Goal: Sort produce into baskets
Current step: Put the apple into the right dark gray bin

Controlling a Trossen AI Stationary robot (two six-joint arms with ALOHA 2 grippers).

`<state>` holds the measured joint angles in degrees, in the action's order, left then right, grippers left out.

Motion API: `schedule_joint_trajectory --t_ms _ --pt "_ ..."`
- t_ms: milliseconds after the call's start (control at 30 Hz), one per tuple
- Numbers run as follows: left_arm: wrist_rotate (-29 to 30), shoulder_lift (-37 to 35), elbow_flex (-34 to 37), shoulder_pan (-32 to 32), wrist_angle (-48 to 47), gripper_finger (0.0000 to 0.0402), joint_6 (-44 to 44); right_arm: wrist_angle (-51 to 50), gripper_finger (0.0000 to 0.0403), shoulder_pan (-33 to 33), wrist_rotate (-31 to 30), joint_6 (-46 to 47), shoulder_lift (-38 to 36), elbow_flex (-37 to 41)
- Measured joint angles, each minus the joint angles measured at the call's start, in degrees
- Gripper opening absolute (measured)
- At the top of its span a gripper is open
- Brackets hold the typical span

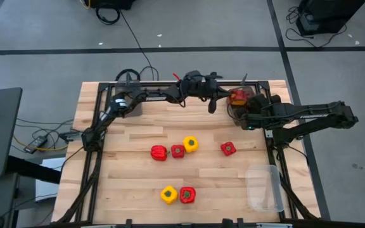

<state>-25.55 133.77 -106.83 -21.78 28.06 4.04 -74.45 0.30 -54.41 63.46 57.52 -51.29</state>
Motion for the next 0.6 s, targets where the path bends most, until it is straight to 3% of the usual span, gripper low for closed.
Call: schedule_joint_trajectory --t_ms 167,333,600 --pt "3.93 5.03 0.03 -0.5 8.56 0.0007 -3.04 0.07 0.0133 0.0 0.02 0.04 0.02 0.0" --pt "6.15 9.66 -1.31 -0.51 12.41 0.0007 0.64 0.12 0.0133 0.0 0.04 0.95 0.02 0.0" --pt "0.51 16.68 -10.41 -0.48 7.7 0.0007 -4.05 0.23 0.0133 0.0 1.9 2.43 0.04 0.0"
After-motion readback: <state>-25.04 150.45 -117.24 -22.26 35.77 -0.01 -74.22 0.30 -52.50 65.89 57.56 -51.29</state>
